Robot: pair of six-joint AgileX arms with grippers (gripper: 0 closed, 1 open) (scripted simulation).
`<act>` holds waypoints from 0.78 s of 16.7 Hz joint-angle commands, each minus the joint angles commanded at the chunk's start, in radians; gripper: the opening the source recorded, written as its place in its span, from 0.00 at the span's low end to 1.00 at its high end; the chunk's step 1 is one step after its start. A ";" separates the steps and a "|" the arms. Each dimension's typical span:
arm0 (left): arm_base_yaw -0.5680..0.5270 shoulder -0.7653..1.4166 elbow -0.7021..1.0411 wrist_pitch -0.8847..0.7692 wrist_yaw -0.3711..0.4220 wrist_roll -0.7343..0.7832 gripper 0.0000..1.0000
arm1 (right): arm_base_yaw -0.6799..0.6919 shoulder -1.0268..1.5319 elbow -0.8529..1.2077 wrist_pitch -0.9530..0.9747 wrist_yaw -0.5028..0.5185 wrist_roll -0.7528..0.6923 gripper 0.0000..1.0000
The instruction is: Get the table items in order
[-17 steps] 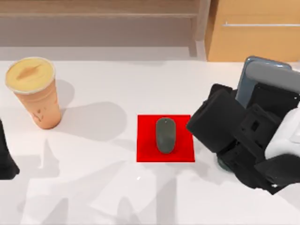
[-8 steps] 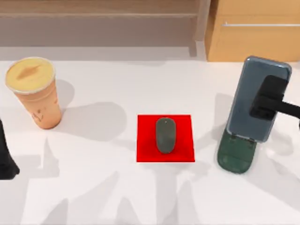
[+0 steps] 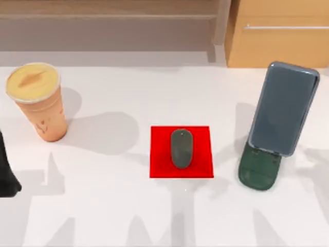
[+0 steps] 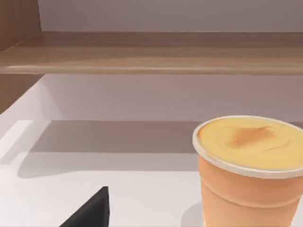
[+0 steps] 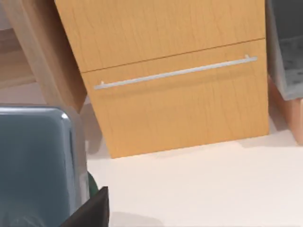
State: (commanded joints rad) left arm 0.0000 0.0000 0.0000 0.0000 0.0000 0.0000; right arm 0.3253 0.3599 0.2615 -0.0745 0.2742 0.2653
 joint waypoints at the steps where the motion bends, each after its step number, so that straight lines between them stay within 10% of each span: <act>1: 0.000 0.000 0.000 0.000 0.000 0.000 1.00 | -0.056 -0.067 -0.048 0.019 -0.050 -0.049 1.00; 13: 0.000 0.000 0.000 0.000 0.000 0.000 1.00 | -0.325 -0.360 -0.262 0.075 -0.274 -0.265 1.00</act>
State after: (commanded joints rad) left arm 0.0000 0.0000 0.0000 0.0000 0.0000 0.0000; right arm 0.0000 0.0000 0.0000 0.0000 0.0000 0.0000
